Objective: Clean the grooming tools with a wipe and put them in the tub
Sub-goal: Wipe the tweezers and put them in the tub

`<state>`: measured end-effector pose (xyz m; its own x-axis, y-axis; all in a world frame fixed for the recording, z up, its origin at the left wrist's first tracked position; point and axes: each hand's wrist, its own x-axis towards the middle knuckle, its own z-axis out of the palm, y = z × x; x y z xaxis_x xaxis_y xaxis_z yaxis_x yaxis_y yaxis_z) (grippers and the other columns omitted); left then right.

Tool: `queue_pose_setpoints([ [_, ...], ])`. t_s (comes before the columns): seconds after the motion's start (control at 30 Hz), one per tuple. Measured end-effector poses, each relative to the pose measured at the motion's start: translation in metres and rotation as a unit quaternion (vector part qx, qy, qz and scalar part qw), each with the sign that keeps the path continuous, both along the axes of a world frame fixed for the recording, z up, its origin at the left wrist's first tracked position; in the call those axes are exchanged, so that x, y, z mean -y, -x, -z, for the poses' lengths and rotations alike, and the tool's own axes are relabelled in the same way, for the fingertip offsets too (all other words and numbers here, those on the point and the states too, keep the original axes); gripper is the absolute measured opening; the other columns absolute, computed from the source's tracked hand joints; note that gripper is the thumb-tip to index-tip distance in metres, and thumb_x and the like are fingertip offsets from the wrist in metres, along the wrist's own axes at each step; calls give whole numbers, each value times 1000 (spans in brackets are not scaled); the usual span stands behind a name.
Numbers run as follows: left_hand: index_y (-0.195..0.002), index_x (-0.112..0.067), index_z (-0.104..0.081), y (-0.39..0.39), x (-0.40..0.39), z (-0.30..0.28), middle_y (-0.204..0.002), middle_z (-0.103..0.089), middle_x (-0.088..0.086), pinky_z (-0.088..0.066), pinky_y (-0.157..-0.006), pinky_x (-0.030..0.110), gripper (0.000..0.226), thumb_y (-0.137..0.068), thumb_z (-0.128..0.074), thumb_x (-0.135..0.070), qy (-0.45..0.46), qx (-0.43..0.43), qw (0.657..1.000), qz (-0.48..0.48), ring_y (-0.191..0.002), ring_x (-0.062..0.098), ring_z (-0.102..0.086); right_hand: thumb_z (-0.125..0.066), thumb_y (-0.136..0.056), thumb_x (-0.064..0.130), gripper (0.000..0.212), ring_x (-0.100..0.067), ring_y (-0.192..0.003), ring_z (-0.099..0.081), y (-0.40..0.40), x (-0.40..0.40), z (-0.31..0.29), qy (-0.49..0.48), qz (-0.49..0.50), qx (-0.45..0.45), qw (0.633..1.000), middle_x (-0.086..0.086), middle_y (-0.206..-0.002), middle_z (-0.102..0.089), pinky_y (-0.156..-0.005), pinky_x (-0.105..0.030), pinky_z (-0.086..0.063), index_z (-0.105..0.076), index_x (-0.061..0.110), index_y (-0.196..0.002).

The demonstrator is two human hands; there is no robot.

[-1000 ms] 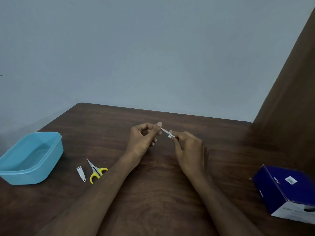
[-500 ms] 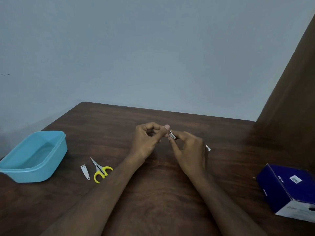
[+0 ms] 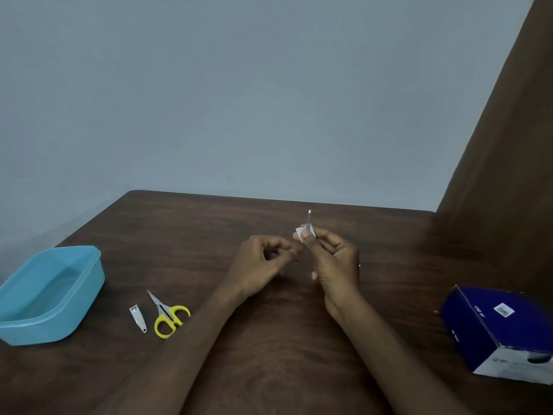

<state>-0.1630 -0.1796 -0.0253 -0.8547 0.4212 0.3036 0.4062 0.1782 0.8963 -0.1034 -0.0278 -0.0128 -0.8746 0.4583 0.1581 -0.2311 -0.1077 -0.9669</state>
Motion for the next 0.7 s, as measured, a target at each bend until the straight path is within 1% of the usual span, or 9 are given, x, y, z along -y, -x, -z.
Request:
queue_pose_setpoints([
  [0.07,-102,-26,-84,-2,0,-1,-95,-82,-2,-58,-71,32,13,-95,-80,-37,-2,17,1000,26,-68,11,-70,-79,-96,25,17,-2,-71,-68,0,-1,0,15,-17,-1,1000,3,-100,-83,-42,-19,-35,-81,14,-107],
  [0.13,-101,-22,-84,-4,1,-3,-95,-83,-1,-56,-71,29,19,-94,-79,-39,-22,26,999,35,-66,13,-69,-78,-96,24,17,-4,-75,-70,0,-1,3,22,-38,1,999,1,-102,-83,-43,-18,-35,-81,13,-109],
  [0.27,-90,-14,-82,-3,1,-4,-86,-81,3,-52,-66,29,22,-95,-79,-35,-55,26,998,23,-63,15,-61,-78,-96,20,16,2,-56,-59,3,-3,3,22,-37,-1,999,-1,-100,-83,-45,-17,-37,-81,10,-108],
  [0.37,-85,-17,-81,-2,-1,-1,-79,-79,2,-50,-63,30,18,-94,-82,-33,-42,8,999,2,-61,13,-60,-82,-92,18,19,2,-50,-54,7,-11,2,47,-6,-10,999,-1,-103,-83,-44,-16,-37,-82,10,-109],
  [0.43,-80,-20,-80,0,-2,3,-70,-74,-1,-50,-61,31,18,-93,-84,-32,-16,-21,1000,-16,-58,12,-60,-84,-89,17,22,3,-52,-54,9,-17,3,56,16,-14,998,0,-103,-83,-43,-16,-36,-81,9,-110],
  [0.5,-80,-22,-80,1,-2,6,-67,-70,-3,-50,-59,32,16,-91,-85,-32,2,-44,998,-33,-56,10,-61,-84,-90,16,20,5,-55,-56,11,-18,5,49,18,-11,999,1,-101,-83,-43,-15,-36,-81,10,-109],
  [0.57,-81,-24,-80,1,-1,6,-66,-70,-8,-50,-58,30,13,-90,-86,-32,14,-66,996,-50,-56,5,-60,-82,-91,17,16,4,-59,-59,11,-16,7,26,6,-4,1000,2,-98,-84,-44,-16,-37,-82,11,-106],
  [0.63,-79,-25,-79,1,-1,6,-68,-71,-8,-48,-59,25,14,-89,-87,-30,17,-80,995,-57,-56,1,-60,-82,-92,20,14,3,-68,-64,10,-14,10,-13,-14,14,1000,2,-96,-84,-46,-16,-40,-82,12,-104],
  [0.7,-77,-25,-77,0,-1,5,-67,-72,-7,-47,-59,23,16,-89,-87,-28,16,-88,994,-62,-55,0,-60,-82,-92,19,13,2,-71,-67,10,-13,10,-30,-25,24,999,1,-95,-84,-47,-17,-41,-81,12,-103],
])
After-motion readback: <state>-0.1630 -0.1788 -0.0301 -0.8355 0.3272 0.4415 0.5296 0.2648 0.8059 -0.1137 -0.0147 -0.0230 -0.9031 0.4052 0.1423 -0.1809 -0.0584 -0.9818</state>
